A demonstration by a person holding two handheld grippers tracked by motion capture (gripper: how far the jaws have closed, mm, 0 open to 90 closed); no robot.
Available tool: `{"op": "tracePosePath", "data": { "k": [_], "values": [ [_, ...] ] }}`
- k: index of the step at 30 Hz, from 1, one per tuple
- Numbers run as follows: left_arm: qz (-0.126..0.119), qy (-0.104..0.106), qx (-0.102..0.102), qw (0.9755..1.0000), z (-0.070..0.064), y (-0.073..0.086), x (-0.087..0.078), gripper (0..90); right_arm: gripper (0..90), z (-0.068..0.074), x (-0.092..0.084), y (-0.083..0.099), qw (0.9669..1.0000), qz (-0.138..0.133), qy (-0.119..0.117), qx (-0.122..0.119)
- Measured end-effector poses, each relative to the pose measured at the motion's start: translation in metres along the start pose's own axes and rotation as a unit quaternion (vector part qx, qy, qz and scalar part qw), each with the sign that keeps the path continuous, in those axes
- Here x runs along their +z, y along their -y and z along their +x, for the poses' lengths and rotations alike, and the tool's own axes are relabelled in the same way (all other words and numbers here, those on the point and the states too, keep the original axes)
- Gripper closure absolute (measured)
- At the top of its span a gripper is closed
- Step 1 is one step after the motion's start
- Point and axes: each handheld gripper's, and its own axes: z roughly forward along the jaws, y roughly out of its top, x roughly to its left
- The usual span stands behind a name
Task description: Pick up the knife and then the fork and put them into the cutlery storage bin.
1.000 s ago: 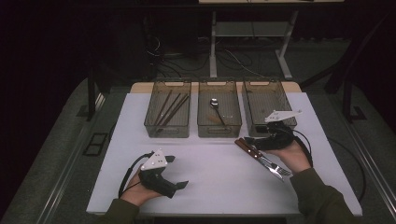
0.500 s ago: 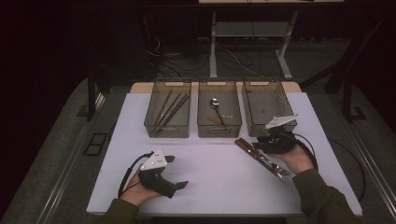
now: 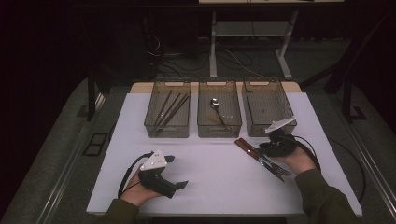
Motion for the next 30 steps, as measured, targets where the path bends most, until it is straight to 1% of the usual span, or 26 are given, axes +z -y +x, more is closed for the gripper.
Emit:
{"op": "tracePosePath", "data": {
  "k": [7,9,17,26,30],
  "values": [
    [-0.001,0.0,0.0,1.0,0.0,0.0,0.001,0.0,69.9,0.0,0.005,0.003,0.9998,0.014,-0.006,-0.008],
    [0.0,0.0,0.0,1.0,0.0,0.0,0.0,0.0,70.3,0.0,0.006,0.003,0.9997,0.02,-0.002,-0.01],
    [-0.001,0.0,-0.001,1.0,-0.001,0.0,0.001,0.0,72.4,-0.001,0.009,0.005,0.9994,0.031,-0.002,-0.013],
    [0.001,0.0,0.0,1.0,0.0,0.0,0.001,0.0,75.1,0.001,0.013,0.005,0.9986,0.044,0.002,-0.028],
    [0.002,0.001,-0.001,1.0,-0.001,0.0,0.002,0.0,75.1,0.001,0.014,0.001,0.9978,0.059,0.002,-0.03]
  ]
}}
